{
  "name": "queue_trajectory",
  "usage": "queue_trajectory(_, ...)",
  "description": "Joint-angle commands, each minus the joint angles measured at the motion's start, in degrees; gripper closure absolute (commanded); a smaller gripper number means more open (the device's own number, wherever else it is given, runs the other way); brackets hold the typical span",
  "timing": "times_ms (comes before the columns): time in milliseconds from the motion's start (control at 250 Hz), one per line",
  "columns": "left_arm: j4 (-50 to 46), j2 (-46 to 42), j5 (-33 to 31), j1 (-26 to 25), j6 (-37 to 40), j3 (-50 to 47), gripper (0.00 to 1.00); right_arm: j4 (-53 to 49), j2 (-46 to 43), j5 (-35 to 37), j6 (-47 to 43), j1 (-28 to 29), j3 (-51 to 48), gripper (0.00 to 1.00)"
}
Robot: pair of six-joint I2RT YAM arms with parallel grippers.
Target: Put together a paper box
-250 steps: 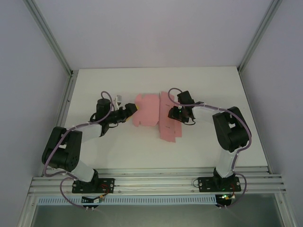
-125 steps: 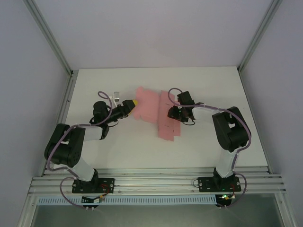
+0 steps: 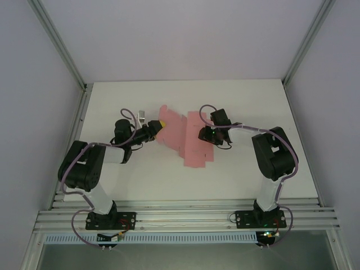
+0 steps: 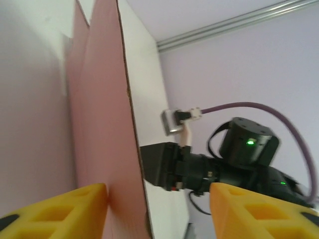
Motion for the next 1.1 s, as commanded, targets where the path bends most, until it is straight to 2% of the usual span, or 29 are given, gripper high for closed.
queue_trajectory(0,-22.99,-4.40,-6.06,-0.65,14.92,3.89,0.52,-8.32,3.62,0.84,0.65,0.57,-3.33,0.54)
queue_trajectory(56,-29.85,-5.21,-8.60,-1.41,19.32,5.90,0.57,-8.18,3.59,0.58,0.48,0.60,-3.34,0.54)
queue_trajectory(124,-31.68,-4.98,-8.72,-1.75,20.93,7.17,0.66,-7.70,3.49,0.40,0.46,0.58,-3.43,0.54)
queue_trajectory(276,-29.81,-3.86,-7.57,-1.90,20.30,7.58,1.00,-6.68,1.86,0.23,-0.01,0.60,-3.87,0.54)
queue_trajectory(479,-27.58,-7.01,-4.93,-1.87,21.27,6.55,1.00,-7.58,-5.84,0.73,-1.95,-0.17,-5.17,0.49)
queue_trajectory(643,-27.95,-15.46,-4.09,-1.90,21.57,5.45,1.00,-4.65,-17.88,-3.42,-2.19,-2.52,-11.16,0.38)
queue_trajectory(723,-26.41,-20.22,-1.64,-1.82,20.89,4.32,1.00,-1.50,-25.59,-5.46,-2.06,-4.45,-15.59,0.36)
queue_trajectory(930,-25.89,-30.48,4.82,-1.94,18.32,3.59,1.00,12.23,-45.14,-22.47,-1.99,-12.76,-28.82,0.32)
queue_trajectory(1094,-20.24,-38.05,8.70,-2.31,14.37,2.53,1.00,22.30,-51.94,-30.13,-0.14,-17.56,-34.54,0.19)
